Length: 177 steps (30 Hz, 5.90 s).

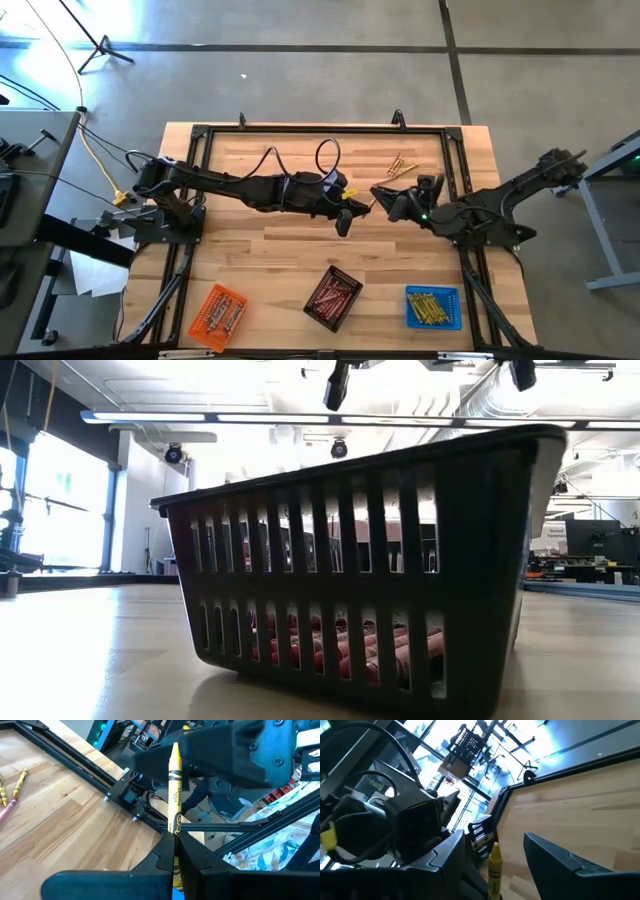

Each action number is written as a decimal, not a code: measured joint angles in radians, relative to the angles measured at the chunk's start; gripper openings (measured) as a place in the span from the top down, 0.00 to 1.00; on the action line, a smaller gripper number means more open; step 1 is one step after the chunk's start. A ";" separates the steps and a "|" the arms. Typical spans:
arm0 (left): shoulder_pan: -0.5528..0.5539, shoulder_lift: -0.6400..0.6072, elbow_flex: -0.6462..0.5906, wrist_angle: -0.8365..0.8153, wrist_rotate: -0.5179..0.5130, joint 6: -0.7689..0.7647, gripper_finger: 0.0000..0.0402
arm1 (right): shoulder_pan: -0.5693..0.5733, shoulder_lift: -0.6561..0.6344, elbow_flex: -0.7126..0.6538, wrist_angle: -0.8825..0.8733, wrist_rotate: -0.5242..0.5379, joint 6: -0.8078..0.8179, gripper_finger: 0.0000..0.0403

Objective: Sort crayons
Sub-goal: Put the yellow crayon into the blue bin, then put the red crayon into the black bin

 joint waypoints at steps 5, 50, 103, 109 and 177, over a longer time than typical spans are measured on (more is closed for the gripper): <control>0.012 0.000 0.000 0.000 0.000 0.001 1.00 | -0.037 0.052 0.000 0.043 -0.057 -0.001 0.53; 0.021 0.000 0.001 -0.063 0.295 0.086 0.75 | 0.454 0.157 0.002 -0.373 -0.910 0.301 0.98; 0.215 0.654 0.675 -0.637 -0.023 0.773 0.75 | 0.223 0.111 0.001 -0.551 -1.071 0.385 0.81; 0.265 0.819 0.894 -0.727 -0.019 0.806 0.75 | 0.187 0.111 0.001 -0.590 -1.071 0.369 0.81; 0.222 0.728 0.956 -1.272 0.234 0.706 1.00 | 0.034 -0.137 0.001 -0.919 -0.886 0.104 0.81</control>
